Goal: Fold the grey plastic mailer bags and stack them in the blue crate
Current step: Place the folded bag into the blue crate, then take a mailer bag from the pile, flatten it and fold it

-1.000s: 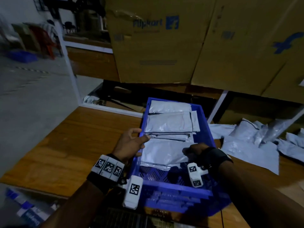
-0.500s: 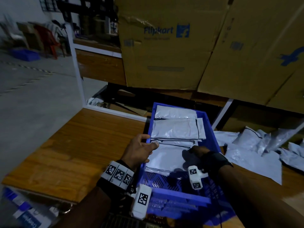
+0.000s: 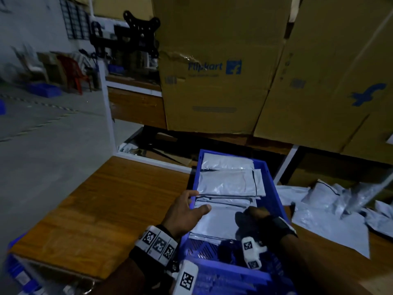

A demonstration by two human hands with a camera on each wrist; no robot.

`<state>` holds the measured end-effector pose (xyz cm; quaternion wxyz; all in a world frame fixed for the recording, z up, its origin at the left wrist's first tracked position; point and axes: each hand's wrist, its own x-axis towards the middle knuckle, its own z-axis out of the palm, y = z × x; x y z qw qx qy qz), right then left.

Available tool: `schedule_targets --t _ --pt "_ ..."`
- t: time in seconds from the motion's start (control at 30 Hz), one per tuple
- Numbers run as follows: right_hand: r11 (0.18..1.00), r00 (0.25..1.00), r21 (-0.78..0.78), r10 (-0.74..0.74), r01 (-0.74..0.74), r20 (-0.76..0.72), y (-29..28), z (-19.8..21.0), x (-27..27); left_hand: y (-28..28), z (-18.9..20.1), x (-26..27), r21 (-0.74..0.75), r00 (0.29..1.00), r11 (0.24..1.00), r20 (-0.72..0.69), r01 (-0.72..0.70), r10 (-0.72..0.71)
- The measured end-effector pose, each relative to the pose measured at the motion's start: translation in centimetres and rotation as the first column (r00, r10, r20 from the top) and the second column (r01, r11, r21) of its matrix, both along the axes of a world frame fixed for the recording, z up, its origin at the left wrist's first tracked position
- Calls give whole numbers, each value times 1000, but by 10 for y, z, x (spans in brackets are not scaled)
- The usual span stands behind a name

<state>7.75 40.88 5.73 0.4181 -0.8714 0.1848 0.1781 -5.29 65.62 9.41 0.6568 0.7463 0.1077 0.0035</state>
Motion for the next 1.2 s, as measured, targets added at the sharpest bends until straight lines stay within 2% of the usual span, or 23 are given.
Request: schedule_targets --t 0.1,0.17,0.27,0.37,0.43,0.57,0.7,0.8,1.03,1.2 --pt "997 996 -54 55 -51 75 0 13 3 -7 6 -11 52 999 998 40 -35 33" --pt "996 992 -18 84 -83 96 -5 25 3 -17 13 -18 97 997 995 72 -33 26" --pt "984 983 111 127 -142 129 -21 47 -10 -43 29 -30 76 994 997 109 -24 15" --pt "943 989 314 74 -111 128 -66 68 -34 -89 42 -43 64 987 998 162 -29 19" --pt "891 995 444 67 -95 79 -108 81 -64 -131 46 -51 66 980 998 201 -13 -1" --pt "840 996 537 43 -76 74 -221 76 -124 -236 33 -73 -49 976 998 214 48 -37" --pt "849 995 523 -100 75 20 -351 35 -170 -349 -12 -85 -156 988 977 61 148 -140" --pt "846 982 505 -188 171 -17 -422 12 -188 -413 -43 -81 -204 980 964 -62 171 -187" --pt "805 957 535 -289 257 -25 -512 -4 -170 -503 -69 -33 -142 962 962 -111 234 -250" --pt "831 960 512 -278 218 42 -540 -9 -97 -541 -78 46 -204 964 955 -109 215 -241"
